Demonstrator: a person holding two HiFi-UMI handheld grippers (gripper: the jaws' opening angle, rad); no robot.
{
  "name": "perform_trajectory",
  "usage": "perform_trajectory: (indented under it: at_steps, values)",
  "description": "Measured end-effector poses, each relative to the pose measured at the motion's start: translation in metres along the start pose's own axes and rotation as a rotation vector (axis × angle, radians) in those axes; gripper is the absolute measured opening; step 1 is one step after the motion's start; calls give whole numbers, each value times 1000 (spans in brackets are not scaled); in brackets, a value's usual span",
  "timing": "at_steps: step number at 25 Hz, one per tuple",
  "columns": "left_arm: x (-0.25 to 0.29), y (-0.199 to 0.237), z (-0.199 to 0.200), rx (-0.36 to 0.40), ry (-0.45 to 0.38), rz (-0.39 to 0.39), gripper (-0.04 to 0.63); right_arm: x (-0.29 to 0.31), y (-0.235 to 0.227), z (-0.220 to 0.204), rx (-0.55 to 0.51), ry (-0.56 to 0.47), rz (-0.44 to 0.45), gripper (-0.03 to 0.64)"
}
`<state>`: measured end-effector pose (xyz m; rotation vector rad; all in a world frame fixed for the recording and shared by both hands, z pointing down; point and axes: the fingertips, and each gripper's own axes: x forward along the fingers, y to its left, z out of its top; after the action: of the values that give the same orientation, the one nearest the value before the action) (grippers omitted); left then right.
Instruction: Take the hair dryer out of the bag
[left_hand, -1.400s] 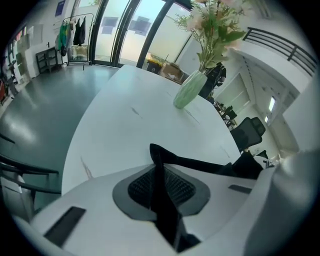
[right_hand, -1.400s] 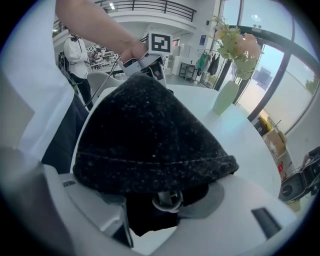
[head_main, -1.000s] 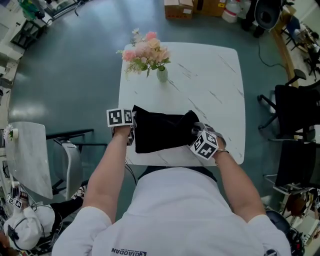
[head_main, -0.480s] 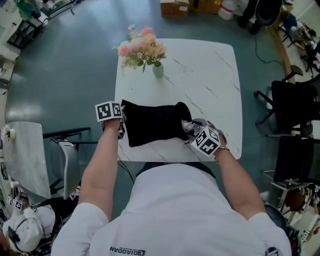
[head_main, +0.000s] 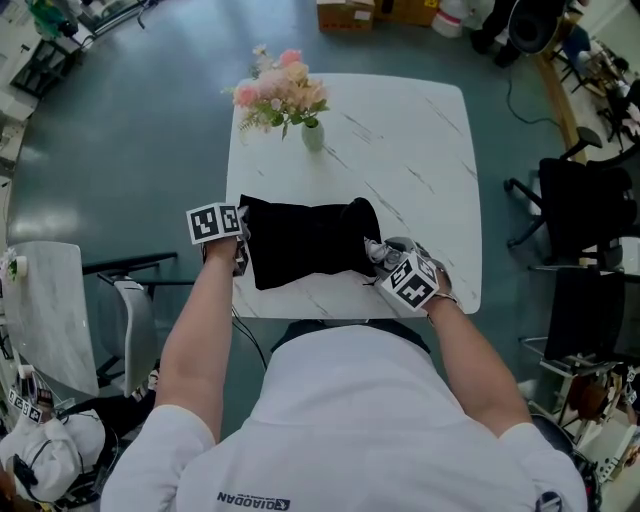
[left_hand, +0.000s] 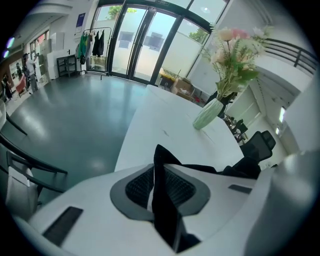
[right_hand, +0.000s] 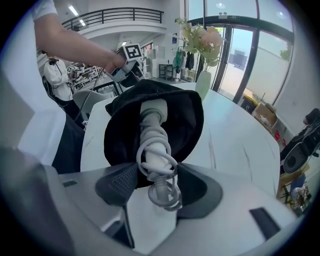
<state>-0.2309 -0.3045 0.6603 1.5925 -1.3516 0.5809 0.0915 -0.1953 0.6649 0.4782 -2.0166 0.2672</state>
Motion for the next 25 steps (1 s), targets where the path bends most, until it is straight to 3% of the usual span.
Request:
perform_trajectory:
  at_steps: [4,7,12,19,23,25]
  values:
    - [-23,-8,3,-21,-95,-92,142,3,-2,-3,-4,9,2,261]
    - [-47,-13,-18,-37,-104,-159,161,5,0,-4,11,11,13,264]
    - [-72,-24,-85,52,13,-176,178,4,2,-4,-15,6,31,278]
    - [-70,-52,-165,323,253,-172,220,-10,2,24,-104,-76,17,287]
    - [-59,-56,-183,354,319,-168,229,2,3,35,-131,-58,38,287]
    - [-52,-52,-185,355,319,-130,228,11,6,36,-150,-23,57,288]
